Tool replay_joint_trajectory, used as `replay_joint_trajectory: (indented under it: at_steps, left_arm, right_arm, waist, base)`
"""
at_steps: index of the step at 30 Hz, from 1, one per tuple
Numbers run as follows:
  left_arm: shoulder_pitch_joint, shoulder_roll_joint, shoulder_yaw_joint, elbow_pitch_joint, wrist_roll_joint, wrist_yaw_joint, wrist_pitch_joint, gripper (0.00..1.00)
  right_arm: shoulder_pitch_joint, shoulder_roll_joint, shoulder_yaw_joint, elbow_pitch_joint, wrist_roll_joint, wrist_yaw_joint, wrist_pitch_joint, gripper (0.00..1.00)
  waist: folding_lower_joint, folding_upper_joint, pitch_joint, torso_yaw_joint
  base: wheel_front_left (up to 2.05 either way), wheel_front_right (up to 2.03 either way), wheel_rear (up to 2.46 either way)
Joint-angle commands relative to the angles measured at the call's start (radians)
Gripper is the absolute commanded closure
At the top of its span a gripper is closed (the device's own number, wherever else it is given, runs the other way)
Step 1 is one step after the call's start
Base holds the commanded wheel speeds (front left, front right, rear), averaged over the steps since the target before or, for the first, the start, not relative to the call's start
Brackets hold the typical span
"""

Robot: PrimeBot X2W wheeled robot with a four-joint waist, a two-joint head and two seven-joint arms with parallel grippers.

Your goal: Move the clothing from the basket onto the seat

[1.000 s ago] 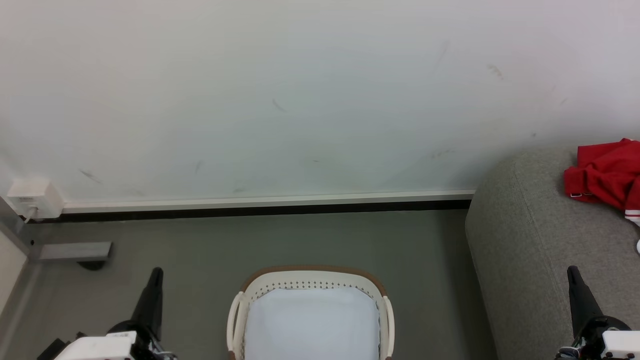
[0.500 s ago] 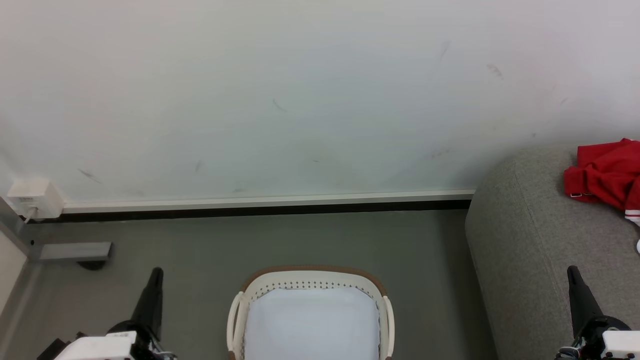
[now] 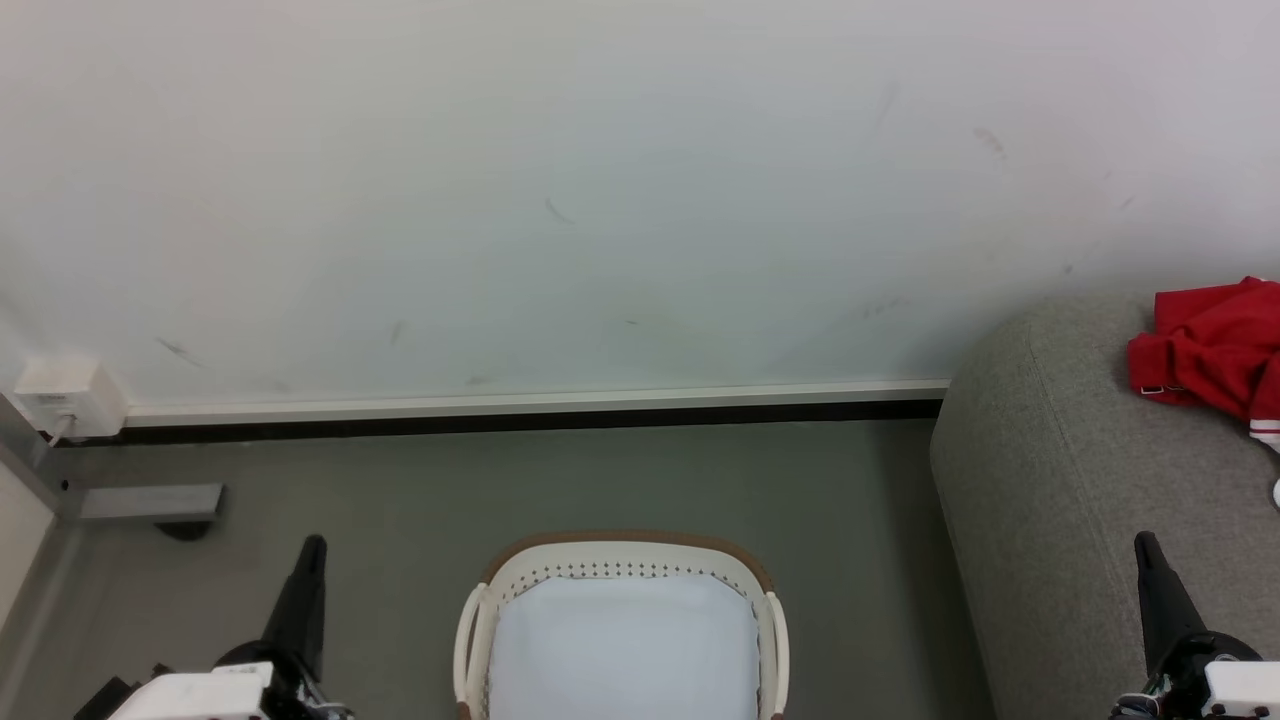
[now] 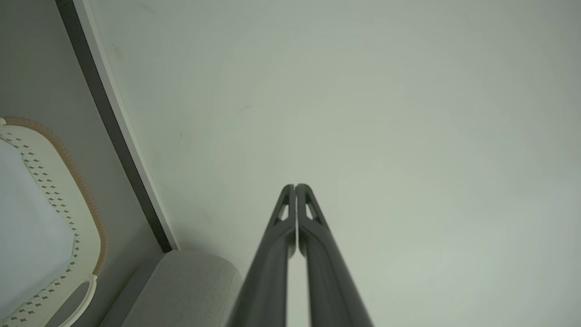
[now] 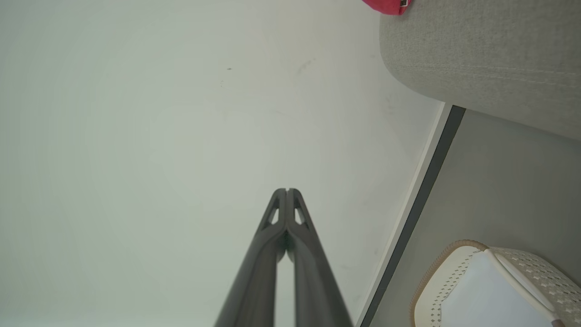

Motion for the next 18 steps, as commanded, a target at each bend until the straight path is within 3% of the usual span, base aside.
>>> replay_joint_trajectory:
  at_steps: [1, 18]
  left_arm:
    - [-0.008, 0.006, 0.002, -0.003, -0.014, -0.004, 0.005, 1.0]
    - [-0.008, 0.006, 0.002, -0.003, -0.014, -0.004, 0.005, 1.0]
  right_arm:
    - [-0.012, -0.007, -0.004, -0.003, 0.001, -0.002, 0.003, 1.0]
    - [-0.012, -0.007, -0.004, -0.003, 0.002, -0.002, 0.003, 1.0]
  waist:
    - [0.0001, 0.0, 0.0, 0.0]
    - [0.0001, 0.0, 0.0, 0.0]
  base:
    - [0.0, 0.0, 0.0]
    - [0.0, 0.0, 0.0]
